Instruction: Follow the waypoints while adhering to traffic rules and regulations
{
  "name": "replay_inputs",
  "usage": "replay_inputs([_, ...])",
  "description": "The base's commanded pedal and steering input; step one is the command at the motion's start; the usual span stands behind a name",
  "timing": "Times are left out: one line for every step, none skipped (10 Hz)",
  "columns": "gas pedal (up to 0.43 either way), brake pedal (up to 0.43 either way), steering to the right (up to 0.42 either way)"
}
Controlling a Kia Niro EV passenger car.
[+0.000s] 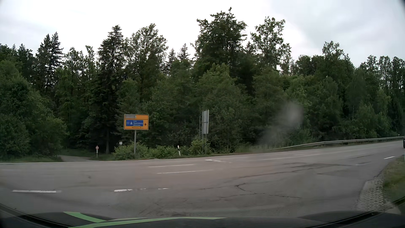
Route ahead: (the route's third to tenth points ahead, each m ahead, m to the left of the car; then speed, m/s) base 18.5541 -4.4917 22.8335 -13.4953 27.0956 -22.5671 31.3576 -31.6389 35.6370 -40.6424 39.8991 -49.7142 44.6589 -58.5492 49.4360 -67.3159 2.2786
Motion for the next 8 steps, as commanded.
replay_inputs([0.0, 0.006, 0.208])
replay_inputs([0.0, 0.061, 0.208])
replay_inputs([0.0, 0.085, 0.209])
replay_inputs([0.0, 0.104, 0.214])
replay_inputs([0.0, 0.11, 0.217])
replay_inputs([0.0, 0.134, 0.217])
replay_inputs([0.0, 0.159, 0.216])
replay_inputs([0.0, 0.183, 0.22])
